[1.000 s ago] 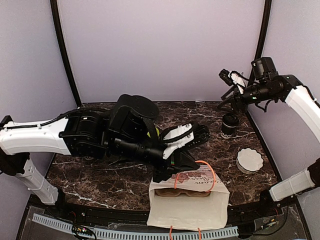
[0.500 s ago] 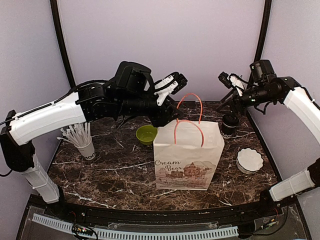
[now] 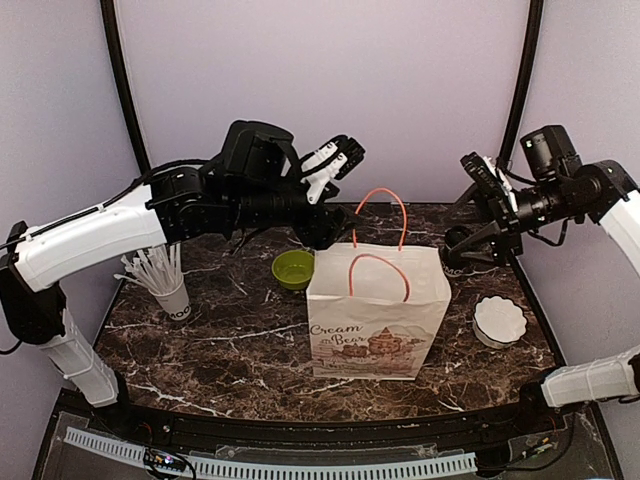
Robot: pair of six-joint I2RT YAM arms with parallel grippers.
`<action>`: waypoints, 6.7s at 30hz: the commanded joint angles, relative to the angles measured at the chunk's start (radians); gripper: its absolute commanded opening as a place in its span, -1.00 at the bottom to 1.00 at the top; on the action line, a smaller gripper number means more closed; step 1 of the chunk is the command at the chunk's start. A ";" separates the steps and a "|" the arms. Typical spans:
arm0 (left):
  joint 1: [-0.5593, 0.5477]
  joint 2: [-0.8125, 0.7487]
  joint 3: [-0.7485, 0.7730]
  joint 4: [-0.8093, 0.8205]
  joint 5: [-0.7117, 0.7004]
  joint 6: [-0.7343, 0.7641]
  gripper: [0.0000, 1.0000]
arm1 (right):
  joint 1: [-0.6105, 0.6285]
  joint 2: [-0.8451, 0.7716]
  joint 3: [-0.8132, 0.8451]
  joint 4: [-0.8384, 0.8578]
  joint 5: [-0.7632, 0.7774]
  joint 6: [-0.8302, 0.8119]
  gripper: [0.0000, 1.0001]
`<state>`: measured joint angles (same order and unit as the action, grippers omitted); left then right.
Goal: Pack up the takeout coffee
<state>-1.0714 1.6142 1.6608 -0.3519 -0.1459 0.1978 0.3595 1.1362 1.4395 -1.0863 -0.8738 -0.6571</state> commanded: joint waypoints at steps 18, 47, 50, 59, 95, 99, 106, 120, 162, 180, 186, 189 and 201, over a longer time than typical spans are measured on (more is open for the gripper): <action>0.185 0.174 0.176 0.030 0.530 -0.132 0.31 | 0.551 0.214 0.166 0.000 0.210 0.106 0.34; 0.208 0.142 0.344 -0.029 0.609 -0.172 -1.00 | 0.498 0.298 0.444 0.012 0.403 0.152 -1.00; 0.209 0.140 0.317 -0.036 0.568 -0.155 -0.98 | 0.497 0.292 0.405 0.026 0.424 0.153 -1.00; 0.210 0.131 0.236 -0.090 0.389 -0.102 0.25 | 0.479 0.309 0.341 -0.038 0.447 0.106 0.19; 0.203 -0.320 -0.340 -0.032 0.312 -0.090 0.47 | -0.289 0.250 -0.274 0.118 0.474 -0.045 0.24; 0.203 -0.332 -0.362 -0.017 0.304 -0.092 0.48 | -0.214 0.283 -0.403 0.197 0.457 -0.033 0.17; 0.202 -0.332 -0.367 -0.011 0.302 -0.103 0.48 | -0.093 0.384 -0.380 0.229 0.301 0.017 0.14; 0.203 -0.343 -0.375 -0.032 0.230 -0.097 0.50 | 0.069 0.438 -0.315 0.160 0.204 0.043 0.12; 0.202 -0.489 -0.506 -0.011 0.227 -0.133 0.66 | -0.240 0.888 0.514 -0.141 0.842 0.079 0.66; 0.203 -0.467 -0.504 -0.009 0.246 -0.136 0.64 | -0.240 0.944 0.533 -0.158 0.837 0.083 0.37; 0.202 -0.471 -0.494 -0.020 0.242 -0.132 0.64 | -0.242 0.942 0.539 -0.192 0.833 0.085 0.14; 0.202 -0.471 -0.477 -0.033 0.239 -0.125 0.64 | -0.241 0.902 0.523 -0.203 0.822 0.088 0.10; 0.202 -0.430 -0.391 -0.070 0.244 -0.110 0.64 | -0.242 0.599 0.419 -0.171 0.663 0.074 -0.06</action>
<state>-0.8669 1.1721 1.2118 -0.3962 0.0891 0.0723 0.1223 1.8599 1.8633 -1.2633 -0.1024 -0.5819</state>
